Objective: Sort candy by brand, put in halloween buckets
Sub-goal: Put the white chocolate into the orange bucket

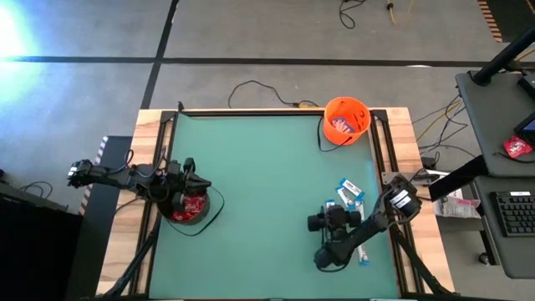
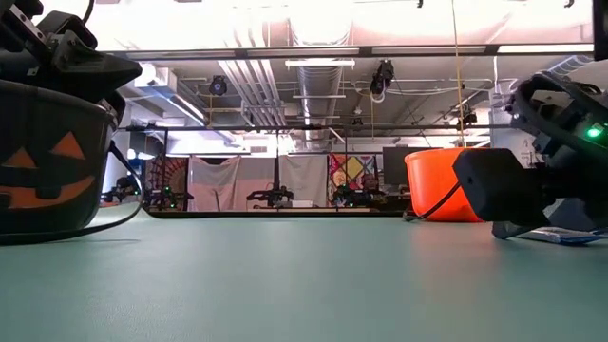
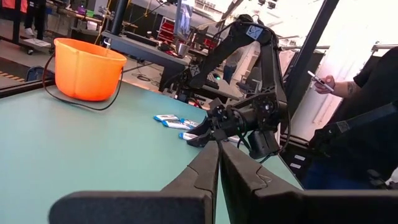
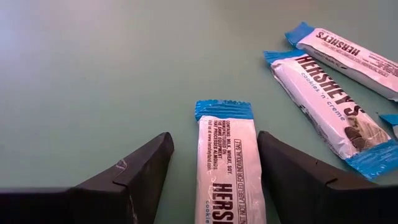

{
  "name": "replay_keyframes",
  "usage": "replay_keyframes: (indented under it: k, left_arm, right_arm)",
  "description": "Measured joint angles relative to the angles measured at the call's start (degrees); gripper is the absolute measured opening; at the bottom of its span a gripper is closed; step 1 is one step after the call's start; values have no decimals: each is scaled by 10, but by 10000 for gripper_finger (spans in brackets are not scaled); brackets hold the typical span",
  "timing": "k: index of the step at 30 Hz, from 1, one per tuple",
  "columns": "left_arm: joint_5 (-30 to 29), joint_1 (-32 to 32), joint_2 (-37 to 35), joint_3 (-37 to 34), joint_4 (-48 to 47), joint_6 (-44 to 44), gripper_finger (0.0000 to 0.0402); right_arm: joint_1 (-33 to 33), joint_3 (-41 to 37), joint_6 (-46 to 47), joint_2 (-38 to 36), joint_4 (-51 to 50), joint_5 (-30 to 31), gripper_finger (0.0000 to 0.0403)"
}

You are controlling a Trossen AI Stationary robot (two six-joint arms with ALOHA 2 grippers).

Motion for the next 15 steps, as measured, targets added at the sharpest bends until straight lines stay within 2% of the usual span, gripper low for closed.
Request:
replay_keyframes:
  k: [8, 15]
  left_arm:
    - [0, 0, 0, 0, 0, 0, 0]
    - [0, 0, 0, 0, 0, 0, 0]
  right_arm:
    - [0, -12, 3, 0, 5, 12, 236]
    - [-1, -19, 3, 0, 12, 11, 178]
